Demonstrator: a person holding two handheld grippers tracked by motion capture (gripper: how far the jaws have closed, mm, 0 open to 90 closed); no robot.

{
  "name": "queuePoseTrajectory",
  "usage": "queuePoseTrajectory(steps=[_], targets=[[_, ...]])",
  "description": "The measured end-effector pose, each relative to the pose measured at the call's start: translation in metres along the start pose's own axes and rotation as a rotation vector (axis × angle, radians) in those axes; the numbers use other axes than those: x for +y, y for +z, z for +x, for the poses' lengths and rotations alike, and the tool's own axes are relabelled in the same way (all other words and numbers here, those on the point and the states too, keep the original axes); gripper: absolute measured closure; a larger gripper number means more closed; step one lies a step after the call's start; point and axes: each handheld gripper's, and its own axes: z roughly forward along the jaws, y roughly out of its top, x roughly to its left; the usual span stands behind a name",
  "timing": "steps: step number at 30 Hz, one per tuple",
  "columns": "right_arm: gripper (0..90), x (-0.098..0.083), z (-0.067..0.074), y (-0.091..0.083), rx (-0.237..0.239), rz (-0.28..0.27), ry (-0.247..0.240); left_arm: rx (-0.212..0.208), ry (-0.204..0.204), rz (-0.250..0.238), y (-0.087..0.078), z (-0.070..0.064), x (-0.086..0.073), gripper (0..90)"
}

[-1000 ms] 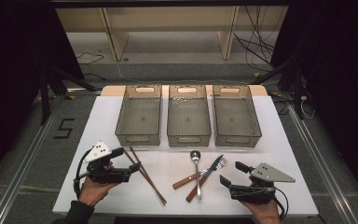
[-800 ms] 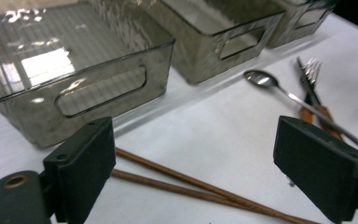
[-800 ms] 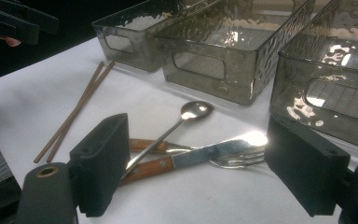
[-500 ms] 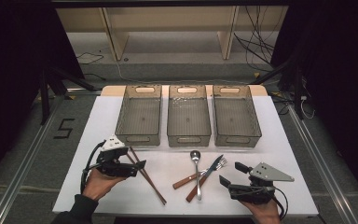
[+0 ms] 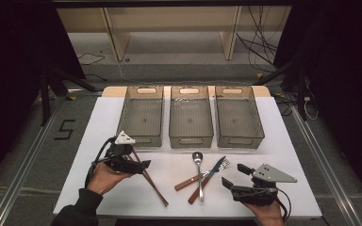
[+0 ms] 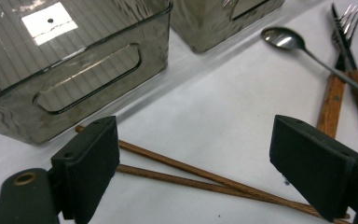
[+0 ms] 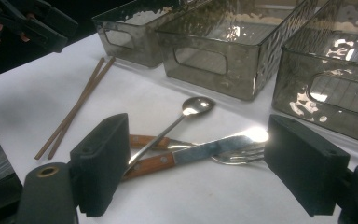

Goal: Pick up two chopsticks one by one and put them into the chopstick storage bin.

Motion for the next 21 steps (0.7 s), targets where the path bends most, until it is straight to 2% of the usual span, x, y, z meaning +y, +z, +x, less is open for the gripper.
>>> queuePoseTrajectory(steps=[6, 11, 16, 21], targets=[[23.4, 0.0, 0.0, 0.0, 0.0, 0.004, -0.001, 0.033, -0.02, 0.068, 0.007, -0.004, 0.006, 16.1], [23.4, 0.0, 0.0, 0.0, -0.002, 0.004, 0.002, 0.064, -0.059, 0.121, 0.013, -0.002, 0.01, 16.9], [23.6, 0.0, 0.0, 0.0, 0.0, 0.006, 0.001, 0.047, -0.06, 0.16, 0.018, 0.001, 0.009, 17.7], [23.7, 0.0, 0.0, 0.001, -0.001, 0.009, 0.0, 0.048, -0.077, 0.192, 0.025, 0.007, 0.008, 19.5]])
